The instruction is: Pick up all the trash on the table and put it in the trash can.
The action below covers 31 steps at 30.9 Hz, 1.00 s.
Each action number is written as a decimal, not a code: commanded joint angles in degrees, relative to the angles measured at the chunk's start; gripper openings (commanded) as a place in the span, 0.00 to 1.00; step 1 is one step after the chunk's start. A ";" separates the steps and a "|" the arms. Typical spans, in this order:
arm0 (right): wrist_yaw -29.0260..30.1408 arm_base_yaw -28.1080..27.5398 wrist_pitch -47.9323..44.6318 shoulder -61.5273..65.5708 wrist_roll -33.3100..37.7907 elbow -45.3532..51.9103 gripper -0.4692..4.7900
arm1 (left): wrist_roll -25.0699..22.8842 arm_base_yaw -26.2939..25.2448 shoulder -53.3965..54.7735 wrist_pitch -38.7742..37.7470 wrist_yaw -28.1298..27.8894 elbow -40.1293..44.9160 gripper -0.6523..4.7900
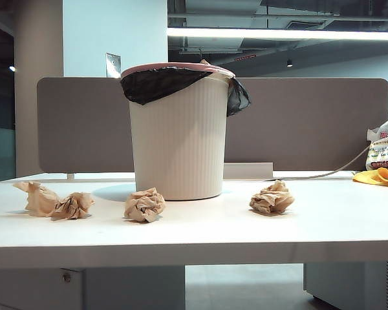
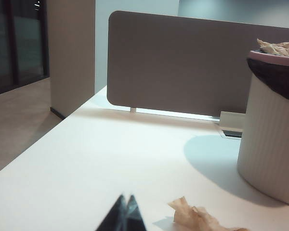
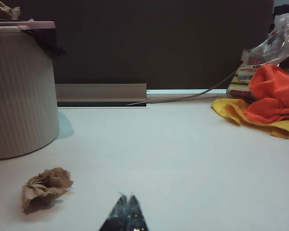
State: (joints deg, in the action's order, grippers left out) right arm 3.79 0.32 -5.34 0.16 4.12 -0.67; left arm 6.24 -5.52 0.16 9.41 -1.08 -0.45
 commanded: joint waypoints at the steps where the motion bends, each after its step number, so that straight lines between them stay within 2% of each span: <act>1: 0.15 0.09 2.25 -0.02 0.66 -0.31 0.09 | 1.40 -0.15 0.02 2.58 0.02 -0.11 0.11; 7: -0.74 0.07 2.84 0.00 0.09 -0.57 0.09 | 9.29 -0.13 0.02 0.63 -0.44 -1.25 0.11; 11: -2.62 0.31 3.39 0.02 0.63 -2.23 0.08 | 9.27 -0.13 0.04 -7.67 0.24 -6.67 0.11; 13: -2.67 0.63 5.22 0.20 2.82 -4.50 0.08 | 9.20 -0.11 0.07 -10.51 2.27 -9.77 0.11; 20: -2.29 1.75 8.09 8.70 3.65 -18.69 0.08 | 9.25 -0.09 3.82 -13.77 6.71 -19.78 0.11; 23: -0.92 2.32 8.15 14.93 3.61 -26.03 0.08 | 9.22 -0.07 8.24 -16.37 7.28 -26.03 0.11; 26: 1.40 3.26 9.60 21.90 3.58 -33.88 0.08 | 8.09 -0.02 14.32 -21.64 11.02 -33.09 0.11; 29: 1.92 4.76 13.31 29.07 2.99 -41.59 0.08 | 5.77 -0.02 20.61 -27.02 11.26 -40.09 0.11; 31: 1.92 6.19 15.50 33.44 1.81 -45.77 0.08 | 6.23 -0.02 24.13 -28.26 11.26 -43.69 0.11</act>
State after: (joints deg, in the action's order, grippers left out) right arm 5.45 5.63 8.12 31.31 7.16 -44.25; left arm 12.73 -5.48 22.79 -17.50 9.91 -42.33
